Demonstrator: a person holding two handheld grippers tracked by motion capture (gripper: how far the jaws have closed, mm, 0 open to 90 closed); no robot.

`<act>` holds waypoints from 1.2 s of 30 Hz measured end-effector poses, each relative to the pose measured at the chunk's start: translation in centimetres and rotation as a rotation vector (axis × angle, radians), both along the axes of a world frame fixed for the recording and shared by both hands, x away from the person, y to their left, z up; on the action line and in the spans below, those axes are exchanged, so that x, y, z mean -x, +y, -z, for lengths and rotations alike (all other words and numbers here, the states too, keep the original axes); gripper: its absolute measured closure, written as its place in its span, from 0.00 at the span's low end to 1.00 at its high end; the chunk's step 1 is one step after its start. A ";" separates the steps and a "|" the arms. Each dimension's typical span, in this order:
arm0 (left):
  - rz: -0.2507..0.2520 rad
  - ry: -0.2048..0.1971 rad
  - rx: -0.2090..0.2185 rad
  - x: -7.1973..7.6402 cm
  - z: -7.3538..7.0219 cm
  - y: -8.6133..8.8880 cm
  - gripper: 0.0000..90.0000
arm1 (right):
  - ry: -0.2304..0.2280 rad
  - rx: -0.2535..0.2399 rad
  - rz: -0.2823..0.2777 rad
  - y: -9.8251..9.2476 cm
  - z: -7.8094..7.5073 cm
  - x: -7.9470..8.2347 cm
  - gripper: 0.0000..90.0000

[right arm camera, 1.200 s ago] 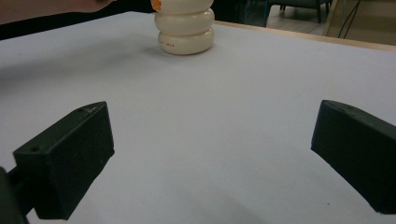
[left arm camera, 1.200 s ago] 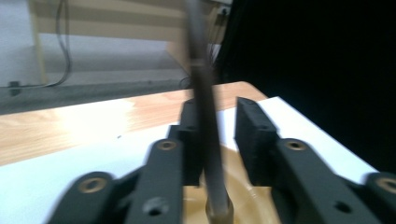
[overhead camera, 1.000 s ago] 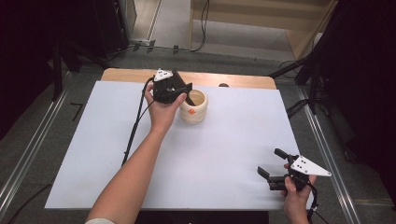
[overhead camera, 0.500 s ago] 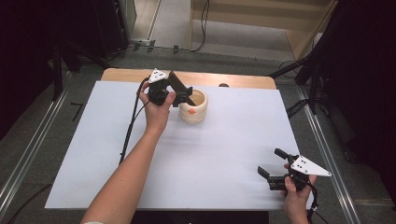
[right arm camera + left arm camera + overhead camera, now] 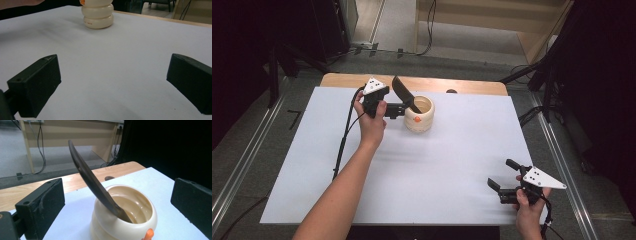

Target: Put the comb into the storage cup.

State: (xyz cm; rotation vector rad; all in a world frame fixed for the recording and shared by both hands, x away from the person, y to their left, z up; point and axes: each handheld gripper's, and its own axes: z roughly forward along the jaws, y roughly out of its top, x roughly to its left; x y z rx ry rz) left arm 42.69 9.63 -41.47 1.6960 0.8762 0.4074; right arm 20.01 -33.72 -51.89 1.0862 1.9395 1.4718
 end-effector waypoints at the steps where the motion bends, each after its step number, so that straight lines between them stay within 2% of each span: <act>1: -0.001 -0.003 0.000 0.1 0.0 0.1 0.00 | 0.000 0.000 0.000 0.0 0.0 0.0 0.00; 15: 0.007 -0.027 0.004 2.1 0.3 1.5 0.00 | -0.002 0.003 -0.002 0.1 0.0 0.0 0.00; 36: 0.017 -0.061 0.016 6.0 1.2 4.3 0.00 | 0.000 0.010 0.005 0.2 0.0 0.0 0.00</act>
